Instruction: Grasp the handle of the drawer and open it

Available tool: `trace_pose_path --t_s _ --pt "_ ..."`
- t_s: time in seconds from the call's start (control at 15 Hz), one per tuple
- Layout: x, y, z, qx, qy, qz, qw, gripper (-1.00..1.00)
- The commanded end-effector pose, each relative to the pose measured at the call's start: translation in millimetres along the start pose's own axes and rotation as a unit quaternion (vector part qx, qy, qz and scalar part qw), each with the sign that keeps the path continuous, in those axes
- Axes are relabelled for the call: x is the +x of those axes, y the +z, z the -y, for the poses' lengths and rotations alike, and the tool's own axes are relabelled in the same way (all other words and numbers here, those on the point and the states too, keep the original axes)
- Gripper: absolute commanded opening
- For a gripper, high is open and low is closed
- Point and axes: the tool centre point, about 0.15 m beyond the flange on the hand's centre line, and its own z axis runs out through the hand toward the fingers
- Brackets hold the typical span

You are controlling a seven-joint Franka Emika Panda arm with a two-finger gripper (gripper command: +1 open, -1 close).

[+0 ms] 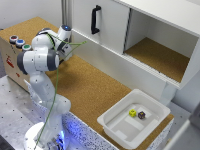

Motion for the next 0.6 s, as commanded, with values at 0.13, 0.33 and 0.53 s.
trace_pose_path --t_s 0.13,0.33,0.53 --pt "-2 1 -82 0.058 0.019 -0.007 0.998 -1.00" --pt "-2 -3 -116 0.066 0.022 0.001 0.998 -1.00" --pt "-1 -10 -151 0.072 0.022 0.007 0.997 -1.00"
